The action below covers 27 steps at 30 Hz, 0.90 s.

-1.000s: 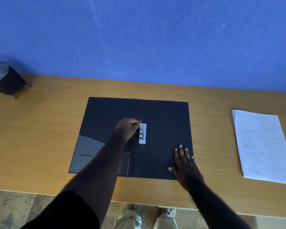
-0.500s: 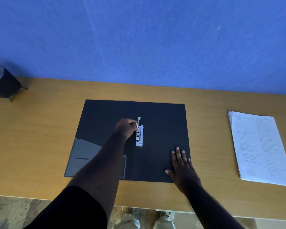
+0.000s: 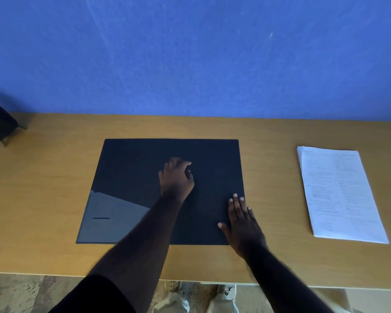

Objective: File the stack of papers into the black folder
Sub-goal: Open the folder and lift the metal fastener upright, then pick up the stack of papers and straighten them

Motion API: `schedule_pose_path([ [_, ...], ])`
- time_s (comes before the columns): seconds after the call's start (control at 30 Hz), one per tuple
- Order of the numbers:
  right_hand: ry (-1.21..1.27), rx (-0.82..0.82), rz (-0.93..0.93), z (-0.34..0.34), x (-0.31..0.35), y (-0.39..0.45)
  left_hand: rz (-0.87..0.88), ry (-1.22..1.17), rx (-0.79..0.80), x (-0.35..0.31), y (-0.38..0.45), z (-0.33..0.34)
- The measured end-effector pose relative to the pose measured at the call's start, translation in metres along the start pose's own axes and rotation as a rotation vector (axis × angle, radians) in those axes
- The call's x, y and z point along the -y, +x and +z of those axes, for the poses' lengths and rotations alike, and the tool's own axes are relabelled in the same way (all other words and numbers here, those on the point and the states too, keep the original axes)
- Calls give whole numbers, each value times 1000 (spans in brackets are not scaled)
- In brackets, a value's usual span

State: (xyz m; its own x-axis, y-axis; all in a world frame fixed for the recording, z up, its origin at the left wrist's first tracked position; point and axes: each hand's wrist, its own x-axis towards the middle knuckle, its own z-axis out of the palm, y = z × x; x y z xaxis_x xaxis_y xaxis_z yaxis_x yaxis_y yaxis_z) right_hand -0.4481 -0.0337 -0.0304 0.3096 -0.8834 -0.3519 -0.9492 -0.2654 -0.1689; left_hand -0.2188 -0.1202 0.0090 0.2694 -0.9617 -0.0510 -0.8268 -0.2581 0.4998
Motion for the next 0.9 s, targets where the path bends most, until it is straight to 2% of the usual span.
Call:
schedule_pose_path([
  [0.4, -41, -72, 195, -23, -109, -15, 251, 51, 201, -112, -33, 69],
  [0.9, 62, -79, 500, -43, -238, -57, 382, 104, 477, -233, -82, 148],
])
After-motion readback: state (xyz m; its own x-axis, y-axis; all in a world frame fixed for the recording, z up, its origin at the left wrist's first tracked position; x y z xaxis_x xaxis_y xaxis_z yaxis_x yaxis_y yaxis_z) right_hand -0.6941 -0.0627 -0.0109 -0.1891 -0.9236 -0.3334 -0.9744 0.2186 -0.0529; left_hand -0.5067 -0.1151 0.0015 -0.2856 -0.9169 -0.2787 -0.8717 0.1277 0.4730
